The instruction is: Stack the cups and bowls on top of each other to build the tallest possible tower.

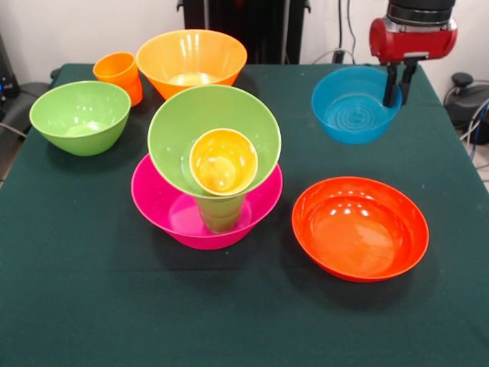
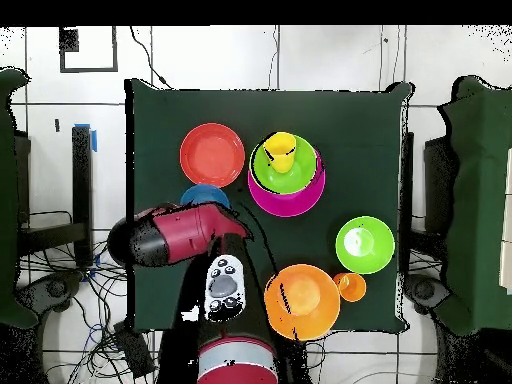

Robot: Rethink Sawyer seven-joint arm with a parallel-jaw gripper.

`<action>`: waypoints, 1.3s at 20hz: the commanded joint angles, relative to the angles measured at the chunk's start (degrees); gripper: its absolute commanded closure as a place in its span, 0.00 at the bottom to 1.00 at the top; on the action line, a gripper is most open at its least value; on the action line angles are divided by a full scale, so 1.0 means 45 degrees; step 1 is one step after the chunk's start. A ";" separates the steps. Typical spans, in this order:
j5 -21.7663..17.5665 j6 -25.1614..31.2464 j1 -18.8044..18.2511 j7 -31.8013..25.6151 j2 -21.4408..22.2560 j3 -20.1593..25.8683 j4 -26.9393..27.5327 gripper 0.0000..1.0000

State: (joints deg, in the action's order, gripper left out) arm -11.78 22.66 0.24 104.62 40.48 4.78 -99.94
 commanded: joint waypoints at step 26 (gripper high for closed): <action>-0.1422 0.5998 -0.1641 -0.3101 -0.0179 0.3274 0.4189 1.00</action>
State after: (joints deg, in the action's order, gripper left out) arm -12.19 45.53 -6.44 104.62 41.04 13.06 -87.15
